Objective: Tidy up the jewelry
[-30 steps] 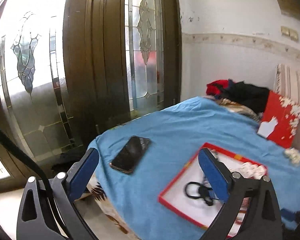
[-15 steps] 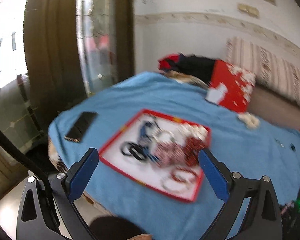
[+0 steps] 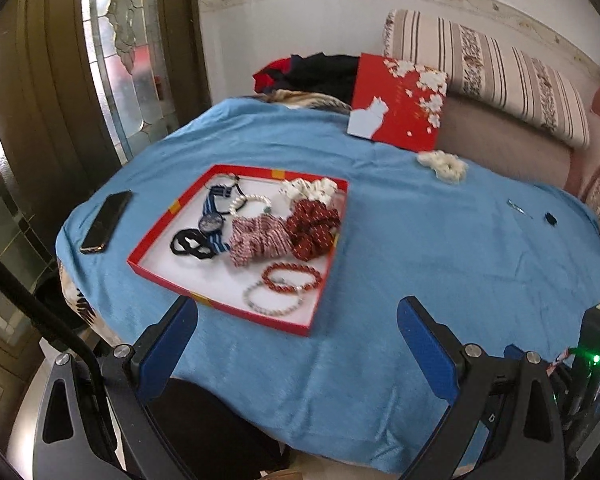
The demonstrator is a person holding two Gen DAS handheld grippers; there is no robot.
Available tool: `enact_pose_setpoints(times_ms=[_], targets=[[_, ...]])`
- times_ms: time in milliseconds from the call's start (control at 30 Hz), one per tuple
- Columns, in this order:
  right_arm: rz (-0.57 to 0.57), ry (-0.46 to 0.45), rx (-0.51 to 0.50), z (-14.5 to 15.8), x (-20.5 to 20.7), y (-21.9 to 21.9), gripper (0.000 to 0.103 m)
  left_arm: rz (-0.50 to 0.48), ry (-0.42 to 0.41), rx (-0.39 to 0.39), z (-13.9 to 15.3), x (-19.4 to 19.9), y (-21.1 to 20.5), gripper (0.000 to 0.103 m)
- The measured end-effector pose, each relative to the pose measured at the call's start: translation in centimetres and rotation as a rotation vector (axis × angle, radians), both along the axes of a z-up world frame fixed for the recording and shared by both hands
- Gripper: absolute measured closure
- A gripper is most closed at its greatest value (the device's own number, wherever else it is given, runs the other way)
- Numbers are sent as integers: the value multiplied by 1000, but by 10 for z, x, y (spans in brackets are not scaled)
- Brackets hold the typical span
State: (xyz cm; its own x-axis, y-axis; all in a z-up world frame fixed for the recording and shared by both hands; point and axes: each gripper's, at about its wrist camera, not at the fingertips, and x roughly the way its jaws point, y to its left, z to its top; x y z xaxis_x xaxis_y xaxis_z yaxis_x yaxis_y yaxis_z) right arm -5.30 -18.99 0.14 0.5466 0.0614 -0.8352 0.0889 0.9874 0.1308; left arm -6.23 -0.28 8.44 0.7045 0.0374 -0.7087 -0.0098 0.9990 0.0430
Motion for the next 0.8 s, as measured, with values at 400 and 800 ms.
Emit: enact_pose_setpoints(times_ms=[400, 800], targets=[[-10, 1, -40, 5, -1, 5, 46, -23, 67, 34, -24, 0, -2, 4], [11, -27, -128, 26, 10, 26, 42, -1, 107, 18, -43, 9, 20, 4]])
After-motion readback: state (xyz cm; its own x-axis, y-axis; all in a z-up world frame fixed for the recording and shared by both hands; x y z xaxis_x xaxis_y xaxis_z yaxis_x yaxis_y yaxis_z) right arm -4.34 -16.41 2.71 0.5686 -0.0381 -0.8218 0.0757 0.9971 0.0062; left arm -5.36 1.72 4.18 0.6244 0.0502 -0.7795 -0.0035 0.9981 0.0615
